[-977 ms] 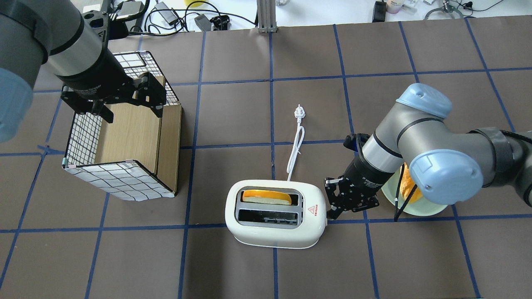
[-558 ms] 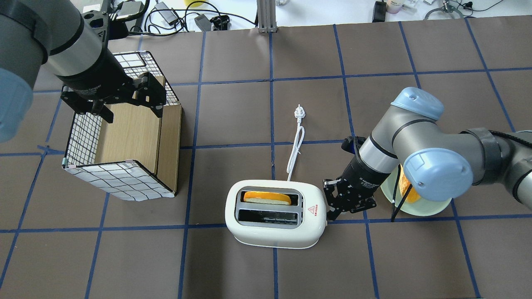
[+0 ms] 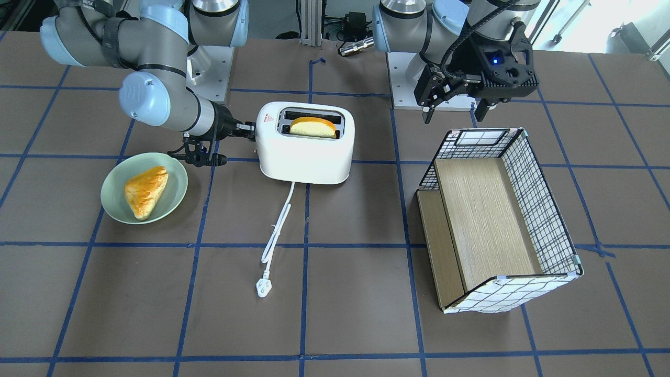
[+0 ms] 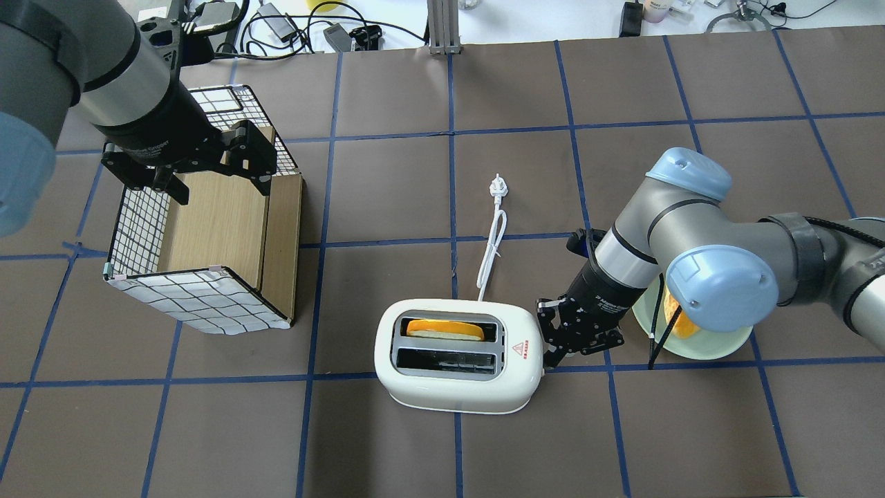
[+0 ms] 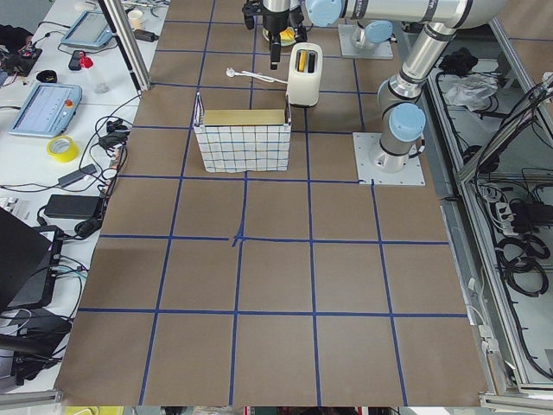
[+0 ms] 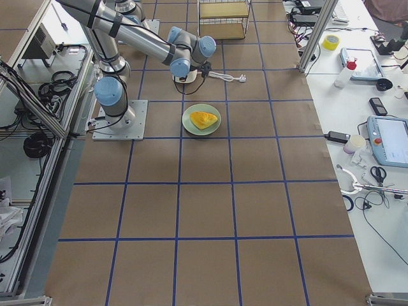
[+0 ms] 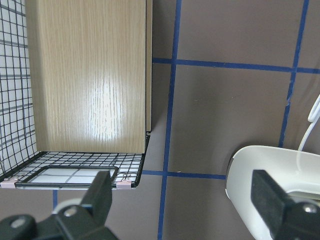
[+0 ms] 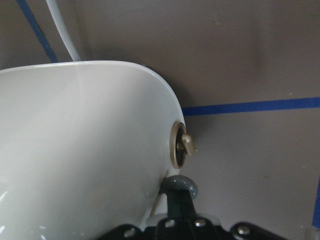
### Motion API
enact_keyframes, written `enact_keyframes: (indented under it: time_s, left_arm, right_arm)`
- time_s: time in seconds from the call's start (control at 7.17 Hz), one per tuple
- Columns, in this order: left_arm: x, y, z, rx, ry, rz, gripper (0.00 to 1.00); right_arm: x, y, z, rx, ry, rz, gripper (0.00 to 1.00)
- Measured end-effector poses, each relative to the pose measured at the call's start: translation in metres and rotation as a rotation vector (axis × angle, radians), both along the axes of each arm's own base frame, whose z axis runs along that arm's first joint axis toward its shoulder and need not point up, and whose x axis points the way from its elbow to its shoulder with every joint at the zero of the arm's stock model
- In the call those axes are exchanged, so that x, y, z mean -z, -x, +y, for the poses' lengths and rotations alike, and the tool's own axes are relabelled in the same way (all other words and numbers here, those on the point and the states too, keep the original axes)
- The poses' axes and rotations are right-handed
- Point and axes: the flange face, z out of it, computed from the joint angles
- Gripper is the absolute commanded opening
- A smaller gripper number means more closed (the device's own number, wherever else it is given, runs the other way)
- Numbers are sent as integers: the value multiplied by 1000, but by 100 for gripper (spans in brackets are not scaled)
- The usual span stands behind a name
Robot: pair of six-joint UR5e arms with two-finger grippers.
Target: Press toaster with right arm
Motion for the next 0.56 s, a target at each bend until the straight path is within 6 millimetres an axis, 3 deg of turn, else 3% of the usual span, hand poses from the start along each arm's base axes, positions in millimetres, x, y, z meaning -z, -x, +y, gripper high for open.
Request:
enact_keyframes:
  time_s: [0.28, 0.56]
  left_arm:
    - [0, 0, 0, 0, 0, 0, 100]
    - [0, 0, 0, 0, 0, 0, 100]
  right_arm:
    - [-9, 2, -4, 17, 14, 38, 0]
    - [-44, 6, -17, 59, 71, 99, 0]
